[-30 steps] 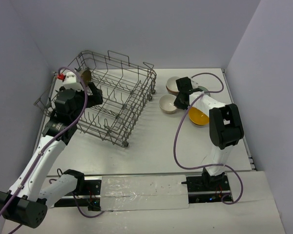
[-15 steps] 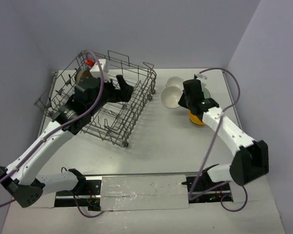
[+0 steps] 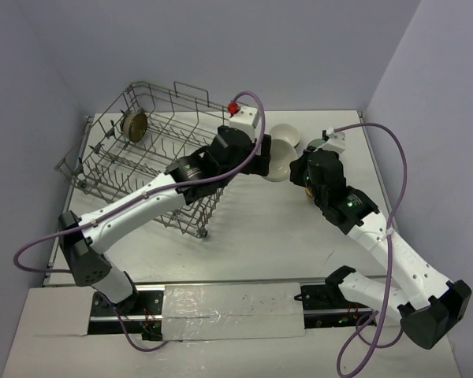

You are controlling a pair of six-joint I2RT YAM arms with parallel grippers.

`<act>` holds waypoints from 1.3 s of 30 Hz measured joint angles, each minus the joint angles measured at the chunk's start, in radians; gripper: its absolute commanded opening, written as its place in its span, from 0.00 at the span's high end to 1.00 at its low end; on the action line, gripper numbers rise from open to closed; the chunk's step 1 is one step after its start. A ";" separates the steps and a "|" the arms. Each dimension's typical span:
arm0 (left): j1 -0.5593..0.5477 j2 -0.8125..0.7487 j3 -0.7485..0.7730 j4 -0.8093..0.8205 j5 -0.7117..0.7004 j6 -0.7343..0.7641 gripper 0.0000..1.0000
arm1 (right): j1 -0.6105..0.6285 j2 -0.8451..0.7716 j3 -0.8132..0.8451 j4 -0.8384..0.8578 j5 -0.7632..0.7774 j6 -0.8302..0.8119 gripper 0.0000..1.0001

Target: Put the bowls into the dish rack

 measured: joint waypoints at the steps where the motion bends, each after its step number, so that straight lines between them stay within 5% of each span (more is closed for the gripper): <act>1: -0.010 0.022 0.016 -0.004 -0.018 0.005 0.18 | 0.001 0.000 -0.004 -0.001 0.003 0.000 1.00; 10: -0.058 0.159 0.123 -0.054 -0.160 0.039 0.53 | 0.016 0.000 -0.010 -0.002 0.013 0.000 1.00; 17: -0.060 0.183 0.134 -0.088 -0.222 0.053 1.00 | 0.019 0.000 -0.011 -0.004 0.021 0.001 1.00; 20: -0.063 0.183 0.135 -0.087 -0.236 0.060 1.00 | 0.025 0.000 -0.012 -0.002 0.023 0.003 0.98; 24: -0.066 0.182 0.135 -0.077 -0.258 0.079 1.00 | 0.025 0.000 -0.013 0.011 0.014 -0.001 0.65; 25: -0.067 0.182 0.135 -0.072 -0.267 0.096 1.00 | 0.025 -0.003 -0.014 0.020 0.000 -0.001 0.45; 28: -0.067 0.177 0.121 -0.068 -0.319 0.166 1.00 | 0.029 -0.031 -0.022 0.077 -0.058 -0.017 0.18; 33: -0.036 0.142 0.067 -0.013 -0.417 0.340 1.00 | 0.031 -0.090 -0.040 0.144 -0.145 -0.044 0.03; 39: 0.102 -0.008 -0.060 0.227 -0.515 0.690 1.00 | 0.031 -0.136 -0.074 0.181 -0.192 -0.100 0.00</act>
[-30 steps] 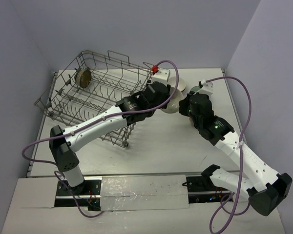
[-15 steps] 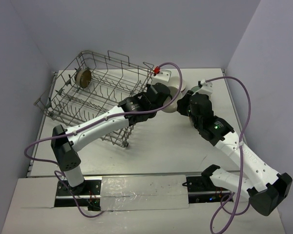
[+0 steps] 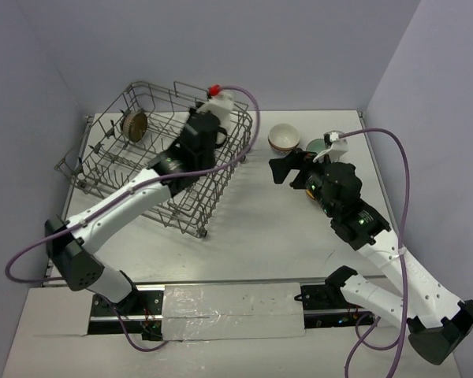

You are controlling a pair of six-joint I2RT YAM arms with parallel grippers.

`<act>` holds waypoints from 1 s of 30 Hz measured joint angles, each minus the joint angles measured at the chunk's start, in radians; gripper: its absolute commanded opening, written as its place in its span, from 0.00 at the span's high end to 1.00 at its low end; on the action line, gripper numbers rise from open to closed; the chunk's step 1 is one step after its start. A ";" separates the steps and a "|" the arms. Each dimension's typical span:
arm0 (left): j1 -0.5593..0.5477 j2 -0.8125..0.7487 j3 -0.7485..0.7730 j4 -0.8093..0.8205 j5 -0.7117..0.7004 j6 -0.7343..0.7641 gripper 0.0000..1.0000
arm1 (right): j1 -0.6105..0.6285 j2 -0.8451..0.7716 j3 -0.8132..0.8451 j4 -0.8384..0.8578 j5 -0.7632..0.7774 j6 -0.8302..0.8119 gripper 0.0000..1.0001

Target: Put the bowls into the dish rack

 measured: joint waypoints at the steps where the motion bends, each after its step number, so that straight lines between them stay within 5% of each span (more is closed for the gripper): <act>1: 0.040 -0.031 -0.021 0.045 -0.009 0.063 1.00 | 0.000 -0.010 -0.011 0.004 -0.004 -0.006 0.00; 7: 0.326 -0.093 -0.053 0.272 -0.045 0.360 1.00 | 0.000 -0.045 -0.078 0.032 -0.007 -0.040 0.00; 12: 0.461 -0.024 -0.063 0.392 -0.032 0.510 1.00 | 0.000 -0.045 -0.114 0.042 -0.005 -0.058 0.00; 22: 0.571 0.327 -0.063 0.612 0.031 0.765 1.00 | 0.000 -0.046 -0.145 0.060 0.031 -0.080 0.00; 30: 0.583 0.460 -0.064 0.731 0.063 0.879 1.00 | -0.002 -0.045 -0.167 0.069 0.047 -0.091 0.00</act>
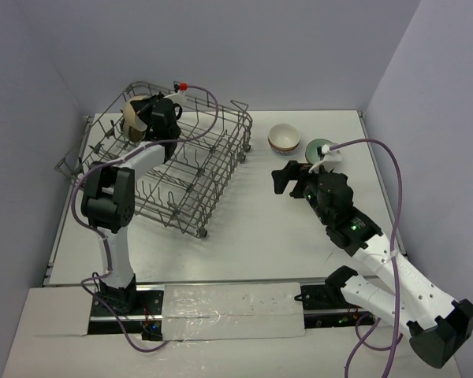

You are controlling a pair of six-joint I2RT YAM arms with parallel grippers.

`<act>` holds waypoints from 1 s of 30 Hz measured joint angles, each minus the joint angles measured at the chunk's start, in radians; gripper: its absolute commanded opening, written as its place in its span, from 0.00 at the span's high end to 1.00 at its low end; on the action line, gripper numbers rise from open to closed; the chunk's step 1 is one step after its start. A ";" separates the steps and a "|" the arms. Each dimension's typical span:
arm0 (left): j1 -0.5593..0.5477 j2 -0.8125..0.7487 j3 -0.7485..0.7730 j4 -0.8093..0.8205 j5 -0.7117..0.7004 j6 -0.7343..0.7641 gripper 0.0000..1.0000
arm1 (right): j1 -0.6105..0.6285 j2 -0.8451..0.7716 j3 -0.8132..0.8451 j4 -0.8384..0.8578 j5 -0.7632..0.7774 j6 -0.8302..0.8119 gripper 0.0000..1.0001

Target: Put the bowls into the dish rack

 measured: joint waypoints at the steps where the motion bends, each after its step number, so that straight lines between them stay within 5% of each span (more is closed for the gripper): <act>1: 0.000 0.006 0.000 0.020 0.002 0.012 1.00 | 0.000 0.000 0.000 0.000 0.000 0.000 0.00; 30: -0.033 0.061 -0.114 0.240 0.037 0.129 1.00 | -0.013 -0.035 -0.034 0.038 0.007 -0.008 0.00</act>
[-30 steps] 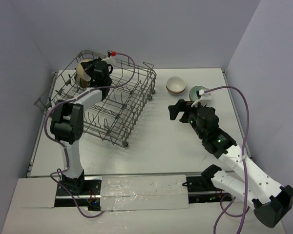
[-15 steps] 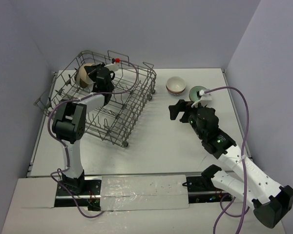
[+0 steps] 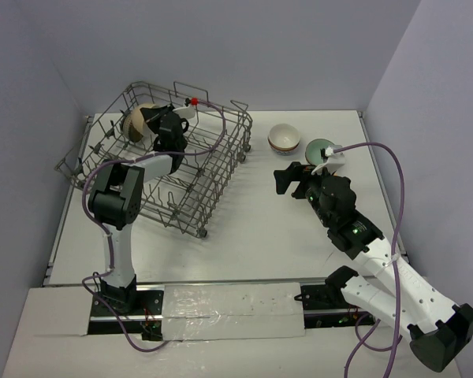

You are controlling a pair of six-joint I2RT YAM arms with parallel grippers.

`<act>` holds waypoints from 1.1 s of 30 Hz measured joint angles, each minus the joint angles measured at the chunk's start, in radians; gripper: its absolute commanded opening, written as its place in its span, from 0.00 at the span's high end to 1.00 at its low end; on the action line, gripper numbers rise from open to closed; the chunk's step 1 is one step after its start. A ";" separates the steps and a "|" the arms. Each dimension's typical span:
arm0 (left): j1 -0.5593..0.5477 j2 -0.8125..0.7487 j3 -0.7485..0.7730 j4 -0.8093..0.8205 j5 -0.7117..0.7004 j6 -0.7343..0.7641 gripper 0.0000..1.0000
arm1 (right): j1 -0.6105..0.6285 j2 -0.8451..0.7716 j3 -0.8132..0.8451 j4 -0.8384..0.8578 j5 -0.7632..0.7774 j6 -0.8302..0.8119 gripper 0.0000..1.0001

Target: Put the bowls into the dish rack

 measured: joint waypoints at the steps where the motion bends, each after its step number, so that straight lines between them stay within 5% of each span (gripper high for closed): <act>1: -0.002 0.003 0.000 0.003 0.000 0.001 1.00 | 0.000 0.000 0.000 0.000 0.000 0.000 0.00; 7: -0.004 0.011 0.000 0.016 -0.001 0.003 0.96 | 0.000 -0.002 0.000 0.000 0.000 0.000 0.00; 33: -0.017 0.012 0.000 -0.072 -0.032 -0.072 0.46 | -0.002 -0.004 0.000 0.000 0.001 0.000 0.00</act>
